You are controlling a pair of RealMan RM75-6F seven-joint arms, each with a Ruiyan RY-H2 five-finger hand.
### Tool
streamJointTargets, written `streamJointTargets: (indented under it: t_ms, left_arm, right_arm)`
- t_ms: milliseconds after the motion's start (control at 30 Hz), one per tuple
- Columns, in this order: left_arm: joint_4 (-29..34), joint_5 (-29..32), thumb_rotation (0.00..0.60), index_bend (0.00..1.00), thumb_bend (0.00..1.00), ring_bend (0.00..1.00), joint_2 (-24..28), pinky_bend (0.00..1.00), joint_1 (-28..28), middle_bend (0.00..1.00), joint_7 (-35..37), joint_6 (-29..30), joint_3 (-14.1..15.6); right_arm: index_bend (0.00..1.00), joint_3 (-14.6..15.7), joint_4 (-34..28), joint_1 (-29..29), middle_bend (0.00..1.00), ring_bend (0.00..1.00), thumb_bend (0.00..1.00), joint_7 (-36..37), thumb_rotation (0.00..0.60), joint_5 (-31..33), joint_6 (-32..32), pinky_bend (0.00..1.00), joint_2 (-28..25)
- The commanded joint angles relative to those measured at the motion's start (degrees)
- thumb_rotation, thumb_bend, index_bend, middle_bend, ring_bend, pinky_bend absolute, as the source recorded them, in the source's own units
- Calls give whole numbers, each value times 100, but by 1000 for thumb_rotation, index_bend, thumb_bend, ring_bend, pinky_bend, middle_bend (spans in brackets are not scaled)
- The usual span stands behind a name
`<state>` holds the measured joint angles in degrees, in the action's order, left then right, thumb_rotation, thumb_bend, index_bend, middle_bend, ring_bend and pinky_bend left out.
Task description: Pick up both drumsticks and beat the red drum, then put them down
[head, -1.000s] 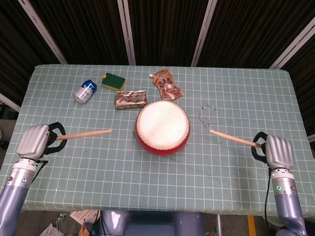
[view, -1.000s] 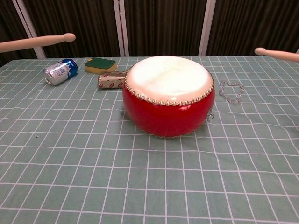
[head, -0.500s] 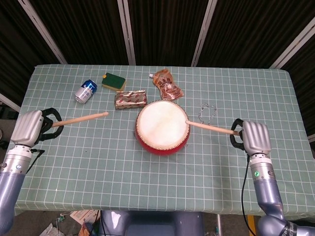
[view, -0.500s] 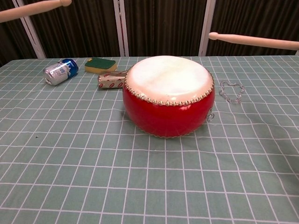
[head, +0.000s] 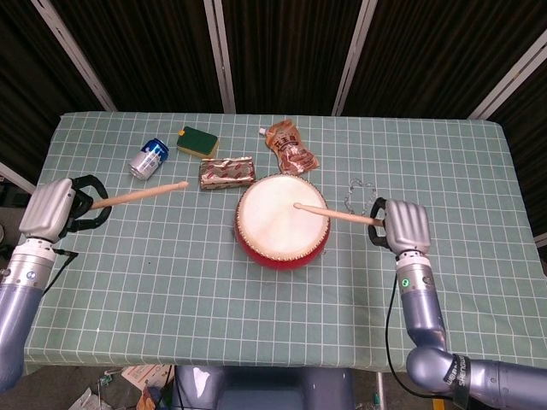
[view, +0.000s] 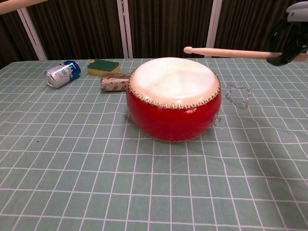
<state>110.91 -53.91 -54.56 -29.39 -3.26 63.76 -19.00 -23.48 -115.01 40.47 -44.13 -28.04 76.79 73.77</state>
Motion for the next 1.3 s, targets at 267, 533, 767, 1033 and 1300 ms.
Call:
streamJointTargets:
  t_ms: [267, 533, 767, 1033, 1300]
  left_arm:
    - [-81, 181, 600, 791, 525, 1000, 24, 1000, -84, 1000, 88, -164, -2]
    - [-16, 275, 600, 791, 525, 1000, 77, 1000, -107, 1000, 74, -142, -9]
    - [20, 276, 600, 794, 525, 1000, 84, 1000, -109, 1000, 38, -67, 11]
    - [58, 262, 600, 794, 525, 1000, 111, 1000, -93, 1000, 67, -29, 29]
    - [55, 234, 600, 794, 525, 1000, 117, 1000, -105, 1000, 34, -104, 117]
  right_arm:
    - [891, -147, 386, 526, 1000, 1000, 638, -251, 600, 448, 35, 1000, 333]
    - [899, -639, 342, 671, 1000, 1000, 646, 209, 600, 700, -157, 1000, 206]
    - [907, -540, 423, 699, 1000, 1000, 655, 600, 600, 670, -377, 1000, 313]
    - [927, 502, 1071, 1004, 1000, 1000, 656, -142, 600, 323, -347, 1000, 987]
    - [937, 1122, 1611, 1420, 1000, 1000, 657, -1544, 600, 90, 353, 1000, 1383]
